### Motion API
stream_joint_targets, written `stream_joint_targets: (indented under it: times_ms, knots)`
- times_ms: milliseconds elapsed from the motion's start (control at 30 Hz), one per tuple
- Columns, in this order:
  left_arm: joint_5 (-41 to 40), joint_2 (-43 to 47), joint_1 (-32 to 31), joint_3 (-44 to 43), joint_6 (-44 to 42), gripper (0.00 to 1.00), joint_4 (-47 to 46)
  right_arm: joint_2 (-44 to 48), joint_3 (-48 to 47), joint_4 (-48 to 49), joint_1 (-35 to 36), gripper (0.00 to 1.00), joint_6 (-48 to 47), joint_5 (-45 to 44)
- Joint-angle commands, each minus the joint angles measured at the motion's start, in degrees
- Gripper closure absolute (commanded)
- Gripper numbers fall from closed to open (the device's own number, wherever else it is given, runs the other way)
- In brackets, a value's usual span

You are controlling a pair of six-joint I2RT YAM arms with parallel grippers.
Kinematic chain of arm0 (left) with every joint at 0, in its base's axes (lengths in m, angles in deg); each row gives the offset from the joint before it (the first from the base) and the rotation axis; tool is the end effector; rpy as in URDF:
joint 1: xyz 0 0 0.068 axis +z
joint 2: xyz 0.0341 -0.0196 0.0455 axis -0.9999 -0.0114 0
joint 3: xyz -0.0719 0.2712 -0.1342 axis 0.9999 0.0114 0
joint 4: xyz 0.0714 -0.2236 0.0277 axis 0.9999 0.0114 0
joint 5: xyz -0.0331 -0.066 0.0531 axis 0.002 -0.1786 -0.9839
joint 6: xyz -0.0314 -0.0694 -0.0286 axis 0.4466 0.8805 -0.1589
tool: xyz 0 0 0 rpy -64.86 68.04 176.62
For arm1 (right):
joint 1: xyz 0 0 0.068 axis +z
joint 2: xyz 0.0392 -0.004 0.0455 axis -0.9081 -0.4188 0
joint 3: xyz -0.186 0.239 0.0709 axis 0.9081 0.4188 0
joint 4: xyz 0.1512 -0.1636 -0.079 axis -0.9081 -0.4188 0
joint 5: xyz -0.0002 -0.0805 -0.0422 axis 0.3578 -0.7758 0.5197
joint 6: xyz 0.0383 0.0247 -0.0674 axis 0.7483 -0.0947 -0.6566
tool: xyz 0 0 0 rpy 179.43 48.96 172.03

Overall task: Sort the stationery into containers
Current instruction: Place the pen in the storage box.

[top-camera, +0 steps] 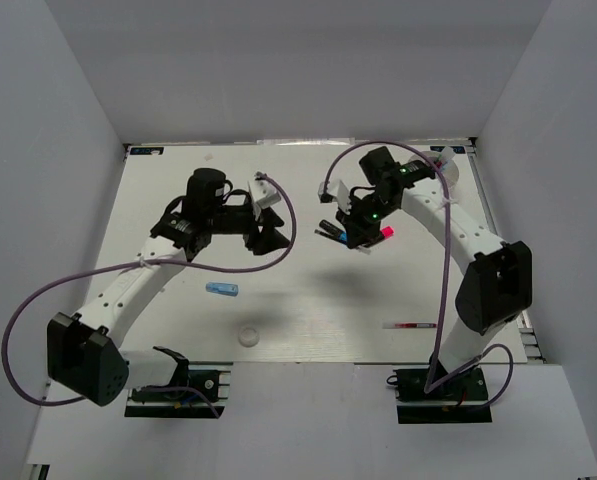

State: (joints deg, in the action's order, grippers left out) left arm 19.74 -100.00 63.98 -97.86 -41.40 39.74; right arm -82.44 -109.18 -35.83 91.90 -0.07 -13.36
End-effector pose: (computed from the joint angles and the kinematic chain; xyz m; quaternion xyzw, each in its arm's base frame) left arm 0.2170 -0.1598 0.3600 0.4682 0.6781 -0.3806 0.4197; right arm 0.2792 0.1753 0.3129 -0.6016 0.7434 0.1895 0.2227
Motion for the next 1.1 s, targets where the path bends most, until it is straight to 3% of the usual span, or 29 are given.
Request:
stream_joint_targets:
  times_ms: [0, 167, 433, 1067]
  knots:
    - [-0.25, 5.0, -1.08, 3.2, -17.35, 0.37, 1.3, -2.12, -6.01, -8.44, 2.52, 1.0, 2.33, 6.36]
    - [-3.14, 7.2, -3.1, 4.18, -34.16, 0.4, 6.57, -7.9, -11.12, -15.2, 4.9, 1.0, 3.83, 11.72]
    - [-11.39, 8.26, -8.46, 6.82, -47.28, 0.39, 8.42, -11.52, -13.85, -16.54, 6.3, 1.0, 7.87, 17.35]
    - [-20.46, 2.28, -17.96, 5.76, -52.48, 0.46, 7.29, -12.32, -12.62, -16.54, 8.06, 1.0, 10.6, 19.64]
